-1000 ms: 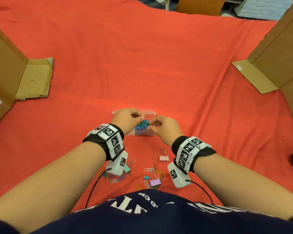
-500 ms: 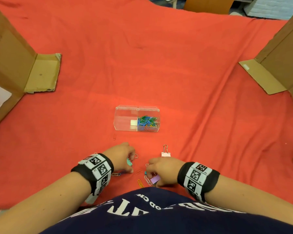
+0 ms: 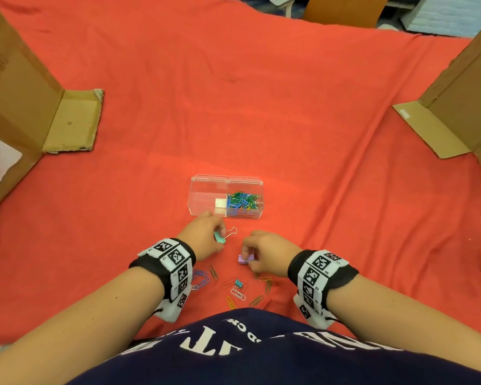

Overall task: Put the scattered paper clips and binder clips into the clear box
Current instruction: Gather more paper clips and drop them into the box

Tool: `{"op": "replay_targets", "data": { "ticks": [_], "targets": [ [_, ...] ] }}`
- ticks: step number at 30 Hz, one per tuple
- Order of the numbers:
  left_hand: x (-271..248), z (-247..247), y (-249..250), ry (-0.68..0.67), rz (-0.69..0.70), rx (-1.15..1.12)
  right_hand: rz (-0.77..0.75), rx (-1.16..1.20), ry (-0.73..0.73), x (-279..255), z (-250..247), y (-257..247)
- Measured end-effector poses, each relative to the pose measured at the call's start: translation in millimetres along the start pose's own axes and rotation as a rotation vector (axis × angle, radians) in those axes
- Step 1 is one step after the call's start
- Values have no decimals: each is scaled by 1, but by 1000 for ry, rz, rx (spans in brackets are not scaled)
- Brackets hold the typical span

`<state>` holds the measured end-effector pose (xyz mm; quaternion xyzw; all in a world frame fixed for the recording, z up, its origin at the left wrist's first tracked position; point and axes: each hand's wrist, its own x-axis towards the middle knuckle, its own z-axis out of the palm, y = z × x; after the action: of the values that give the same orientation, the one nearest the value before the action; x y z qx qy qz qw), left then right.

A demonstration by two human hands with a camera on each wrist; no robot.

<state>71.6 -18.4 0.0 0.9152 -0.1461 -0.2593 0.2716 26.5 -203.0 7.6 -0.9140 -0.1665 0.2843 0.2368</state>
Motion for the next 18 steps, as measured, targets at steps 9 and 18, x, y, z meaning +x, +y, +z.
{"op": "replay_targets", "data": {
  "ticks": [9,18],
  "targets": [
    [1,1,-3,-47,65,116,34,12,84,7,2,11],
    [-32,12,-22,-340,91,225,-68,-229,-139,-16,17,16]
  ]
}}
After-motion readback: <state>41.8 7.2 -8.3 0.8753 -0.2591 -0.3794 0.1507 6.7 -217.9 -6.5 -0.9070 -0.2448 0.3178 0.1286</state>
